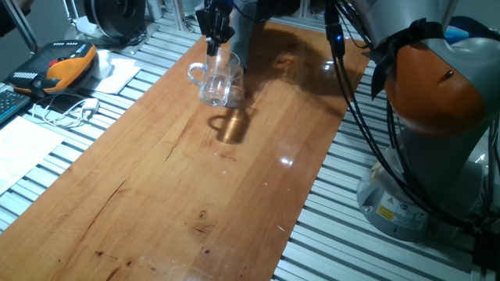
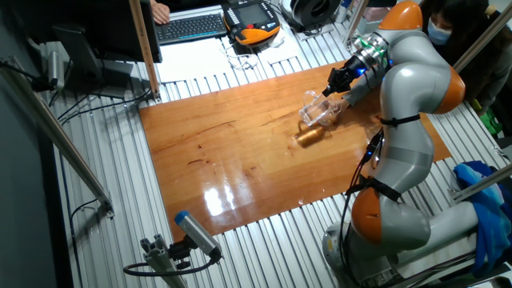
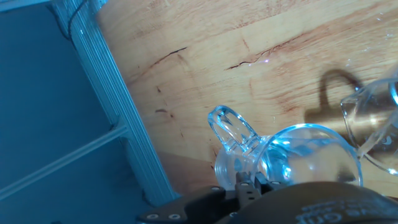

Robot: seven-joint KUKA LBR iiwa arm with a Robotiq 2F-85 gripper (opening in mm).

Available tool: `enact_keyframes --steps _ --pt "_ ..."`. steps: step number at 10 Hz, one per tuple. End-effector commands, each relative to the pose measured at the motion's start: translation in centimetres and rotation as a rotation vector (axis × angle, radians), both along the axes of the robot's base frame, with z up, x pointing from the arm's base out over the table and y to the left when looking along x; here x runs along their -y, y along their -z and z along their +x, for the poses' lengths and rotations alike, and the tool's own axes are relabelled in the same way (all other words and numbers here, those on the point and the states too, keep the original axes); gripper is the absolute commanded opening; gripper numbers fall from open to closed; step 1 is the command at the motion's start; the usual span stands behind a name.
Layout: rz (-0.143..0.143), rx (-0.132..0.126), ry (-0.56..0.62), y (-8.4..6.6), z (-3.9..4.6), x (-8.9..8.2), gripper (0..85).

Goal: Pour the water from one cup into another empty cup

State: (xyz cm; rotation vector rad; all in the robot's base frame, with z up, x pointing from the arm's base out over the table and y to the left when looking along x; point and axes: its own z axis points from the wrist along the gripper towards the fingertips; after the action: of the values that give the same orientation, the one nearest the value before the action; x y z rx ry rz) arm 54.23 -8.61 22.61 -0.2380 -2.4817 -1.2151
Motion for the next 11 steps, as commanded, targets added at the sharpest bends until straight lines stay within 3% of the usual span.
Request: enact_keyframes --steps 1,4,6,7,11 --pt "-0.025 0.007 -0.009 -0.3 -0.13 -0.2 0.0" --pt "-0.12 0.025 -0.038 -1.5 -0.58 -1.6 0.0" --pt "-0.149 0.032 -0.059 -2.1 -0.8 -1.7 0.0" --pt "-0.177 0.042 -0.075 -2.3 -0.93 -2.0 0.0" --pt "-0.365 0.077 -0.125 -3.4 -1.29 -5.3 0.0"
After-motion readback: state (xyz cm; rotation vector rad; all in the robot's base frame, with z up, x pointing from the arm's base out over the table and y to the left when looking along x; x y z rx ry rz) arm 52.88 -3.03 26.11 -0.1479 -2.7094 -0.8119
